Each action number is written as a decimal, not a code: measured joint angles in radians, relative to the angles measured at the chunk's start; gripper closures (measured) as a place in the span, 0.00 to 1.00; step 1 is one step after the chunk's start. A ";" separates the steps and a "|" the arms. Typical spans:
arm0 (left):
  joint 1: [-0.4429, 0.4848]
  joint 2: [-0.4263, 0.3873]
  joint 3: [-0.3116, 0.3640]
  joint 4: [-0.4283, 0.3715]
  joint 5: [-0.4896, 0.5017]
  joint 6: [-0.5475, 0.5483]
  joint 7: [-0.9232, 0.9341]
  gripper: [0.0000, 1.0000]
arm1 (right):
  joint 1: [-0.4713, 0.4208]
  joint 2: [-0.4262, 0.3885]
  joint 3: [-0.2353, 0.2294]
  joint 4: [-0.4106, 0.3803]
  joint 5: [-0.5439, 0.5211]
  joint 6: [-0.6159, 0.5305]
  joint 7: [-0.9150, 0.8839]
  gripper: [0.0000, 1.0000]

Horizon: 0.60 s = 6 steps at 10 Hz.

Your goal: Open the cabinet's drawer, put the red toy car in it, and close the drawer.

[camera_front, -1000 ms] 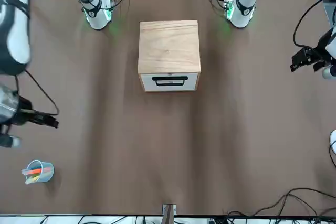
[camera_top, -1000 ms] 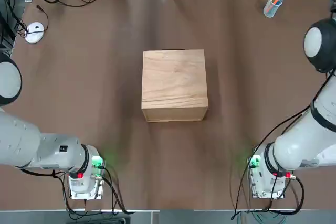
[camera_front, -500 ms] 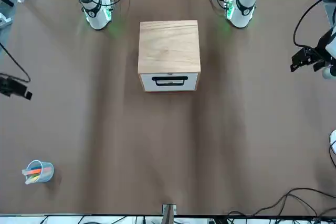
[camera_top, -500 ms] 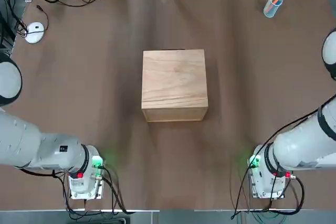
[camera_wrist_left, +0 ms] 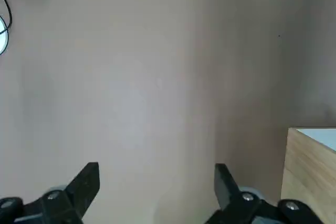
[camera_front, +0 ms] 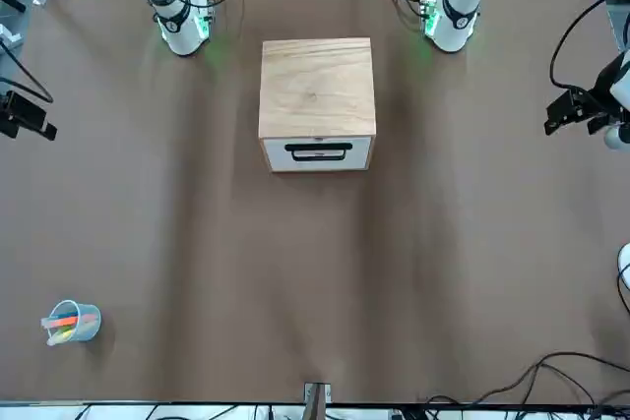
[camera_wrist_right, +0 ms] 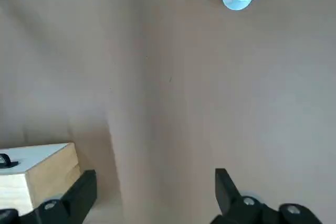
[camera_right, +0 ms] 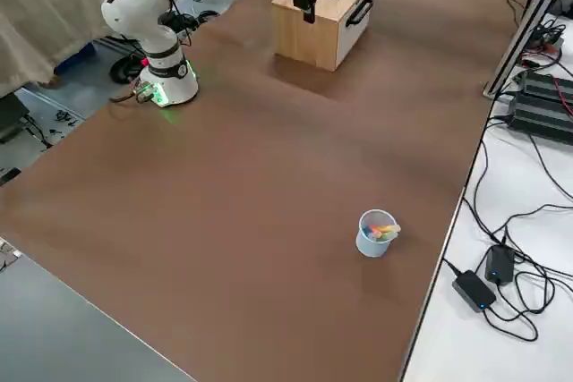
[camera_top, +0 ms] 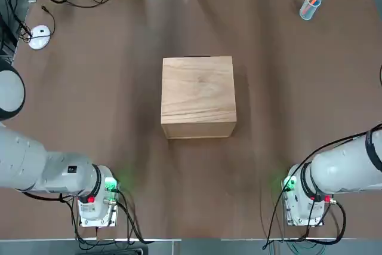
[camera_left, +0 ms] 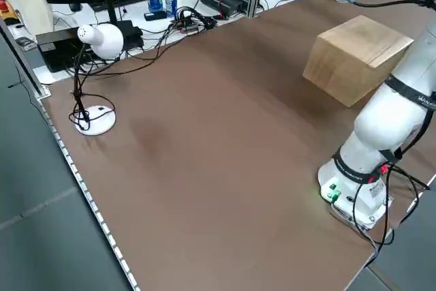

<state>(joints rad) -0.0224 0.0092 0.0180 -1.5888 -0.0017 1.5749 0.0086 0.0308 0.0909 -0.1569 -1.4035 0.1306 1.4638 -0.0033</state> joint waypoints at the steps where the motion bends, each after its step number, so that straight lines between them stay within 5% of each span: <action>1: 0.000 0.000 0.000 0.000 0.000 0.000 0.000 0.03 | 0.001 0.000 0.000 -0.006 0.000 0.007 -0.004 0.00; 6: 0.002 0.000 0.001 0.000 0.000 0.023 0.000 0.03 | 0.003 0.000 -0.028 -0.023 -0.017 0.040 -0.144 0.00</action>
<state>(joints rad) -0.0202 0.0093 0.0192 -1.5886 -0.0017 1.5983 0.0085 0.0341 0.0904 -0.1847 -1.4268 0.1135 1.5036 -0.1472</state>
